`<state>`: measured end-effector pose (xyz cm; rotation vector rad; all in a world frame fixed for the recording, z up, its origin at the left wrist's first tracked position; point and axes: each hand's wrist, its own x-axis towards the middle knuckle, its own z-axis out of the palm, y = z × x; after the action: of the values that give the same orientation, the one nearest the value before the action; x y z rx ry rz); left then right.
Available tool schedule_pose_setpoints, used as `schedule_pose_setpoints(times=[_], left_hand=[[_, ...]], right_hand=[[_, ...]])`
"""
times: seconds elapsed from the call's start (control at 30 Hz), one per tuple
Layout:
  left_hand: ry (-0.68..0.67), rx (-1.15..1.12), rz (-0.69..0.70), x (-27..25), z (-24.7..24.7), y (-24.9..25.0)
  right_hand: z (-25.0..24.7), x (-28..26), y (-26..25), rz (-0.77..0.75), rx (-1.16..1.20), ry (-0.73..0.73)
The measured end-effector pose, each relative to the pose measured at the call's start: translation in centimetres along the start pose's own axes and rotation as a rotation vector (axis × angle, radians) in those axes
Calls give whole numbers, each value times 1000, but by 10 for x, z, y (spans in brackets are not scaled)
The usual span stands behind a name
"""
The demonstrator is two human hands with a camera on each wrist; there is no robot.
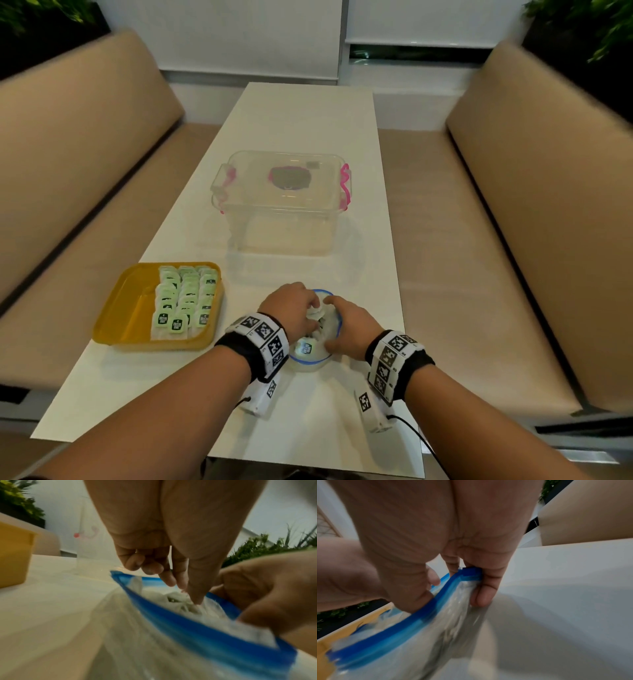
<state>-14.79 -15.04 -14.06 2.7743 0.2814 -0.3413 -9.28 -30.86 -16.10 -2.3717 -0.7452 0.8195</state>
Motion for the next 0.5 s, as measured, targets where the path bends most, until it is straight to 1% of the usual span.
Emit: schedule_pose_setpoints(times=[0.1, 0.2, 0.37, 0.43, 0.5], left_hand=[[-29, 80, -21, 4, 6, 3], [23, 54, -26, 4, 2, 2], [184, -184, -4, -6, -14, -12], [222, -314, 22, -11, -22, -15], [249, -416, 54, -15, -29, -18]], right_hand=[[-1, 2, -1, -20, -30, -8], [-5, 3, 1, -29, -45, 13], [-15, 4, -2, -88, 10, 156], [-17, 7, -5, -133, 75, 242], [-19, 9, -10, -166, 121, 280]])
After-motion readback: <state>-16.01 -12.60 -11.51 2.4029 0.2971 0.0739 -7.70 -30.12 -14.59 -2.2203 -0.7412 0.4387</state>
